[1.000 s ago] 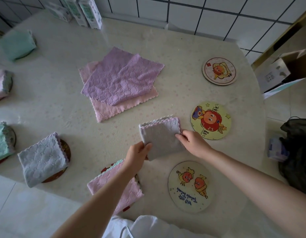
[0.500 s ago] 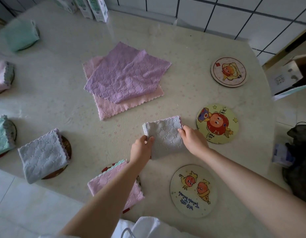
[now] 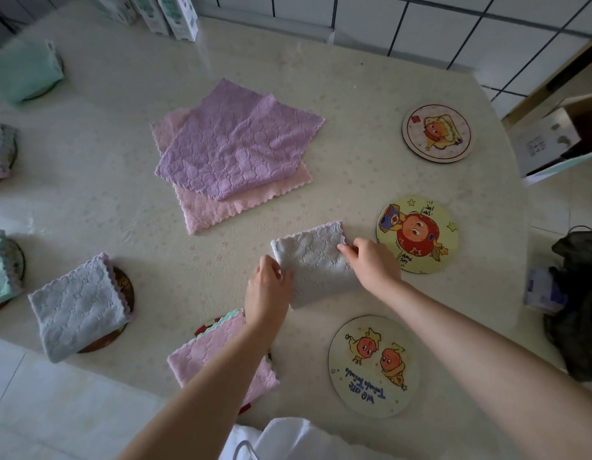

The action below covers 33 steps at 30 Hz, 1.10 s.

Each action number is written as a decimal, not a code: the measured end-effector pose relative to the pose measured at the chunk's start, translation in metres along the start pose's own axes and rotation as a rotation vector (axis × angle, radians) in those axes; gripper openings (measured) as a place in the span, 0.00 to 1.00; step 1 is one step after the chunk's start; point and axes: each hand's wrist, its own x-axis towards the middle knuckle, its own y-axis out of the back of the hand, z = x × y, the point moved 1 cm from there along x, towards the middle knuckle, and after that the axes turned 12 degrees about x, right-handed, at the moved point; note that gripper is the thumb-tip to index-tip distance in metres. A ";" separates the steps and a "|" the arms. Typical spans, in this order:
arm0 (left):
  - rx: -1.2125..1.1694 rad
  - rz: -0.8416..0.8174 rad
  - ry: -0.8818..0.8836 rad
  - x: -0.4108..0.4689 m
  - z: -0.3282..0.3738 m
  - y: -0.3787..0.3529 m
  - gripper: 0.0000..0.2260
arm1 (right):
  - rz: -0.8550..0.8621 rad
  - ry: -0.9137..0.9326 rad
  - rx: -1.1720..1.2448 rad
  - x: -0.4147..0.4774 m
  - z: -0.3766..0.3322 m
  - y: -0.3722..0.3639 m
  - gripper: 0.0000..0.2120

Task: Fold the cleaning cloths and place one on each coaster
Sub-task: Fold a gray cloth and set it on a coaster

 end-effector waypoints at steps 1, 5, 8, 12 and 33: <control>0.176 0.116 -0.147 -0.001 -0.001 0.002 0.09 | 0.050 0.035 0.008 -0.002 -0.001 0.004 0.19; 0.426 0.236 -0.695 -0.003 -0.002 -0.001 0.21 | 0.233 0.472 -0.097 -0.025 -0.010 0.015 0.13; 0.517 0.091 -0.869 -0.002 -0.003 -0.014 0.21 | 0.191 0.578 -0.194 -0.042 -0.010 0.000 0.14; 0.598 -0.036 -0.769 0.002 -0.007 -0.017 0.25 | 0.181 0.502 -0.236 -0.048 -0.001 -0.016 0.14; 0.381 -0.022 -0.465 0.052 0.008 0.025 0.12 | -0.117 -0.224 0.307 -0.043 0.004 -0.001 0.10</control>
